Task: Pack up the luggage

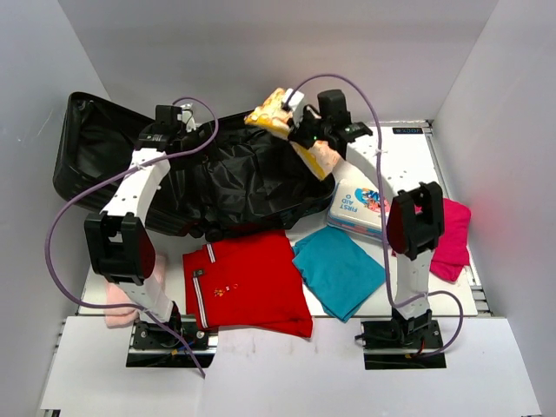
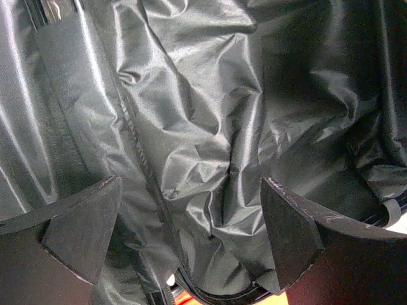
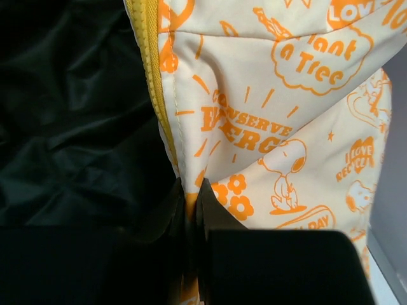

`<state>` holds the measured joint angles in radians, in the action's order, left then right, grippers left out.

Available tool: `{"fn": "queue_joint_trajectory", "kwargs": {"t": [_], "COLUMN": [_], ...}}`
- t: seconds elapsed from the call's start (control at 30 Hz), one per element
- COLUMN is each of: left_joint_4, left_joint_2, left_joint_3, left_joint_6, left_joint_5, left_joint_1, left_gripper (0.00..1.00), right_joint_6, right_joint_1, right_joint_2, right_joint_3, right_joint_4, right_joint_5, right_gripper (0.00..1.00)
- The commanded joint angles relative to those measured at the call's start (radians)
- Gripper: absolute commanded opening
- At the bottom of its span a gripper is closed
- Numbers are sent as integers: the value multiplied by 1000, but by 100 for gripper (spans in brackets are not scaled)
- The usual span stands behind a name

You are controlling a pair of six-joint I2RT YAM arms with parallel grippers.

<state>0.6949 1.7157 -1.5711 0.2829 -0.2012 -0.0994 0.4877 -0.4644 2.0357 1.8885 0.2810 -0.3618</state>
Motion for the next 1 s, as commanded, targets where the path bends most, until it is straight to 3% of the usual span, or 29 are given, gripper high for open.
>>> {"fn": "queue_joint_trajectory", "kwargs": {"t": [0.0,0.4,0.6,0.63,0.7,0.73,0.87,0.93,0.97], "left_joint_4": [-15,-46,-74,-77,-83,-80,-40,-9,3], "left_joint_2": [-60,-56,-42,-44,-38,-33,-8,18,24], "left_joint_3": [20,45,62,69,71,71,54,40,40], "left_joint_6": [19,24,12,10,-14,-40,-88,-97,-99], "left_joint_5": [-3,-30,-98,-119,-147,-159,-188,-195,-196], "left_joint_1": [9,13,13,12,1,-12,-55,-79,-86], "left_gripper": [100,100,100,100,100,100,100,100,100], "right_joint_6": [144,342,240,223,155,129,-47,-125,-243], "right_joint_1": [-72,-152,-177,-180,-186,-184,-184,-181,-175], "right_joint_2": [-117,-187,-215,-218,-227,-224,-215,-210,-204], "right_joint_3": [-89,-416,-528,-560,-580,-592,-571,-514,-420], "right_joint_4": [-77,35,-69,-103,-168,-181,-261,-266,-229], "right_joint_5": [-225,-466,-418,-402,-355,-350,-246,-125,-96], "right_gripper": [0,0,0,19,44,90,90,90,90]}}
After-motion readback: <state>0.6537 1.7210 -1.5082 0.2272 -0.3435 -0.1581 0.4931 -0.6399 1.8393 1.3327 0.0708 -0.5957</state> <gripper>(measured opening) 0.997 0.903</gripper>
